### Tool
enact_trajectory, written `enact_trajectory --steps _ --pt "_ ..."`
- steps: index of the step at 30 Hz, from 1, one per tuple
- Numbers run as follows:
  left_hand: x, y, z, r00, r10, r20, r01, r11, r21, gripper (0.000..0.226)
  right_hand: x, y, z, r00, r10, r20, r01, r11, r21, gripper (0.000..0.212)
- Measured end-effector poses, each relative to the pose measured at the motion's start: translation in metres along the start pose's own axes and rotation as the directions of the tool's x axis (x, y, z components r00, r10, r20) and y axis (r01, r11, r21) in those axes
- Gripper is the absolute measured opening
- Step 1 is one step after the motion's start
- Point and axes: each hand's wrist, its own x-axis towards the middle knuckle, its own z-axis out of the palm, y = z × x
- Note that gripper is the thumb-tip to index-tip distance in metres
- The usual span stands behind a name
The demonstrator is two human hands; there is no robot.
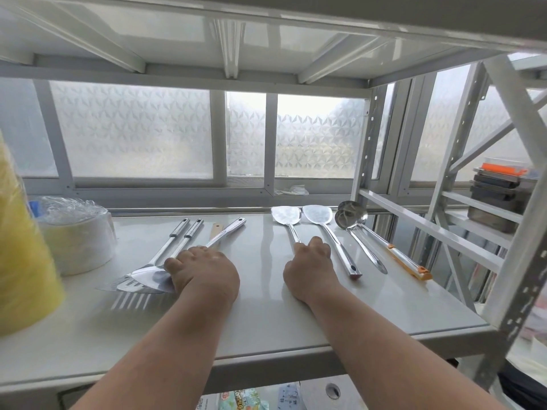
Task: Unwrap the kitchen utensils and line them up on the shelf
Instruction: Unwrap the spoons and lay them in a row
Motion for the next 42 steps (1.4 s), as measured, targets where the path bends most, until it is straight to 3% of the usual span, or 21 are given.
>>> enact_trajectory --steps 7,11,14,17,21,24,25,27,28,31,34,36,37,39,42 --pt "-0.002 -0.004 -0.002 1.000 -0.026 0.011 0.027 0.993 -0.114 0.073 -0.013 -0.004 -0.006 0.996 -0.069 -0.060 0.072 0.996 0.054 0.037" --pt "-0.004 -0.020 -0.007 1.000 0.015 0.000 -0.015 0.995 -0.101 0.065 -0.020 -0.005 -0.005 0.972 -0.168 -0.167 0.176 0.984 0.035 0.045" --pt "-0.006 -0.032 -0.006 0.996 0.066 -0.061 -0.071 0.993 -0.090 0.057 -0.025 -0.005 -0.007 0.959 -0.215 -0.187 0.216 0.976 -0.014 0.060" --pt "-0.007 -0.044 -0.009 0.965 0.126 -0.229 -0.158 0.979 -0.126 0.038 -0.029 -0.004 -0.011 0.932 -0.270 -0.242 0.273 0.962 -0.021 0.073" --pt "-0.003 -0.077 -0.028 0.807 0.317 -0.498 -0.450 0.877 -0.171 0.016 -0.034 -0.002 -0.026 0.869 -0.375 -0.323 0.379 0.924 -0.054 0.090" --pt "0.005 -0.110 -0.045 0.566 0.505 -0.652 -0.696 0.716 -0.050 0.010 -0.038 0.001 -0.040 0.870 -0.349 -0.348 0.345 0.936 -0.077 0.077" --pt "0.009 -0.119 -0.049 0.510 0.538 -0.671 -0.723 0.690 0.004 0.009 -0.038 0.004 -0.045 0.870 -0.363 -0.333 0.350 0.931 -0.101 0.062" --pt "0.018 -0.129 -0.057 0.458 0.558 -0.692 -0.727 0.683 0.069 0.010 -0.047 0.007 -0.060 0.883 -0.405 -0.238 0.405 0.913 -0.053 0.024" --pt "0.022 -0.130 -0.060 0.437 0.559 -0.705 -0.728 0.680 0.088 0.013 -0.055 0.008 -0.067 0.882 -0.439 -0.171 0.444 0.896 -0.007 0.019" --pt "0.029 -0.119 -0.062 0.354 0.574 -0.738 -0.734 0.659 0.161 0.028 -0.085 0.002 -0.079 0.830 -0.552 -0.085 0.554 0.832 0.007 0.023" --pt "0.032 -0.099 -0.061 0.297 0.559 -0.774 -0.718 0.665 0.205 0.029 -0.106 -0.007 -0.077 0.813 -0.574 -0.100 0.580 0.812 0.061 0.046" --pt "0.028 -0.086 -0.057 0.317 0.492 -0.811 -0.695 0.702 0.155 0.029 -0.111 -0.010 -0.069 0.827 -0.547 -0.131 0.558 0.828 0.061 0.051" --pt "0.025 -0.079 -0.054 0.358 0.447 -0.820 -0.678 0.728 0.100 0.034 -0.112 -0.010 -0.065 0.838 -0.524 -0.152 0.536 0.843 0.046 0.050" --pt "0.016 -0.067 -0.042 0.520 0.382 -0.764 -0.630 0.776 -0.041 0.048 -0.110 -0.012 -0.056 0.875 -0.462 -0.147 0.467 0.884 0.000 0.048" --pt "-0.001 -0.052 -0.016 0.776 0.387 -0.498 -0.491 0.866 -0.093 0.040 -0.102 -0.019 -0.040 0.934 -0.353 -0.049 0.349 0.934 -0.076 0.045"
